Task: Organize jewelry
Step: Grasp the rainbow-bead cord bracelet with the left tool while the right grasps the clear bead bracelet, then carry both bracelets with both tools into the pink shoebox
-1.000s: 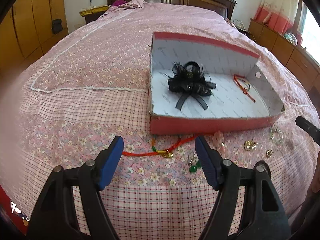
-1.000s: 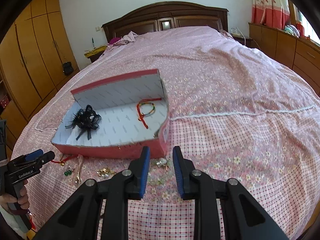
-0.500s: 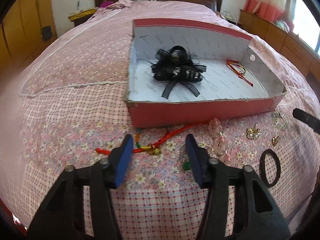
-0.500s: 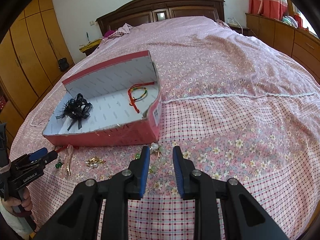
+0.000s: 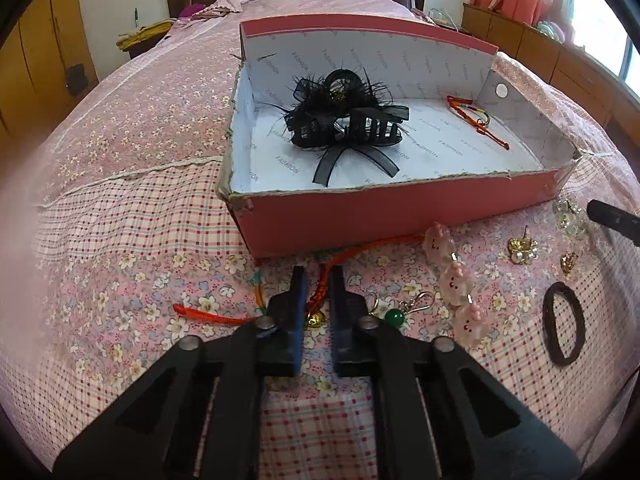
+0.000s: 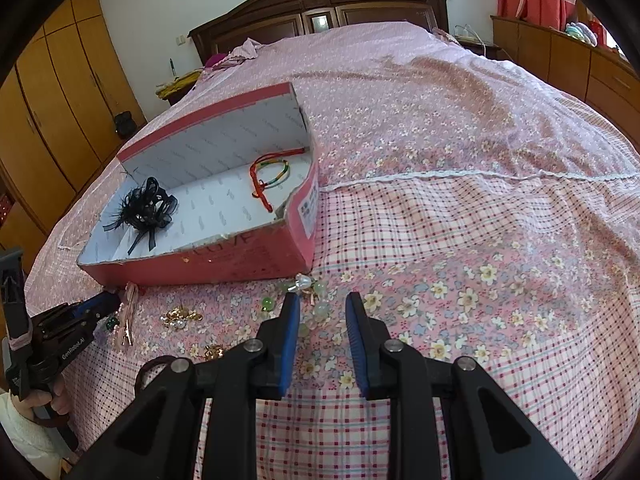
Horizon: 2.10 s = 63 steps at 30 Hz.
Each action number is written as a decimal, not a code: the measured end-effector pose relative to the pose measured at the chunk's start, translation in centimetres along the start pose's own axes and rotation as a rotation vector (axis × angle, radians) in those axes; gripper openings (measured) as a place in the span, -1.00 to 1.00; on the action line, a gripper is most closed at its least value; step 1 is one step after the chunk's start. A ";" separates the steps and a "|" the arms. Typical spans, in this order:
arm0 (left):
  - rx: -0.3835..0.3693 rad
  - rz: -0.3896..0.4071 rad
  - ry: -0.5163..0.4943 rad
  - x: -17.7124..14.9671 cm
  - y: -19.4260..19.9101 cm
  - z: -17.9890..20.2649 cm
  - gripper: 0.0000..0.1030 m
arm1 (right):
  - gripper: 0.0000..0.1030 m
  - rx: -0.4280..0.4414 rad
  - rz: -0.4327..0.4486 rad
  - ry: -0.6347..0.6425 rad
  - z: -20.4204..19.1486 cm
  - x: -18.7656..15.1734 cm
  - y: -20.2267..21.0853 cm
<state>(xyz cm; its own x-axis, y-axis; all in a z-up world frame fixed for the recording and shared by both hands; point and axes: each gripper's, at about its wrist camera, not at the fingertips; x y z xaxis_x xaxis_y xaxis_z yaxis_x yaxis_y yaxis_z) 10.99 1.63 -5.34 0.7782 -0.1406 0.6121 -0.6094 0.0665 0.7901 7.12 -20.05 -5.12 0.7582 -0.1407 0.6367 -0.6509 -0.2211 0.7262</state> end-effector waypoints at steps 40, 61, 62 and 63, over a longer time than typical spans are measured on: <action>-0.061 0.156 0.088 0.8 8.9 -2.7 -1.00 | -0.82 0.046 0.075 0.072 -1.8 -0.7 2.9; -0.086 0.218 0.037 5.5 8.8 -1.2 -1.00 | -0.82 0.094 0.187 0.133 -4.5 2.4 7.4; -0.088 0.214 0.036 5.7 8.5 -1.1 -1.00 | -0.82 0.094 0.191 0.136 -4.5 2.7 7.5; -0.090 0.209 0.037 5.9 8.2 -1.0 -1.00 | -0.82 0.094 0.197 0.141 -4.6 3.1 7.5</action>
<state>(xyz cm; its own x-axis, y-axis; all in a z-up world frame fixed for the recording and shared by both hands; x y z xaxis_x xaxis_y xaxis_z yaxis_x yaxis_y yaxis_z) 10.72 2.33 4.74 0.6426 -0.0785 0.7621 -0.7430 0.1789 0.6449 4.38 -17.66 3.48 0.6001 -0.0552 0.7981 -0.7740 -0.2924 0.5617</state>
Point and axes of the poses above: each gripper's, at about its wrist camera, not at the fingertips, and y roughly against the way its jaws point, z to its right, x to its top, and after that the axes turned 4 degrees about x, right-handed
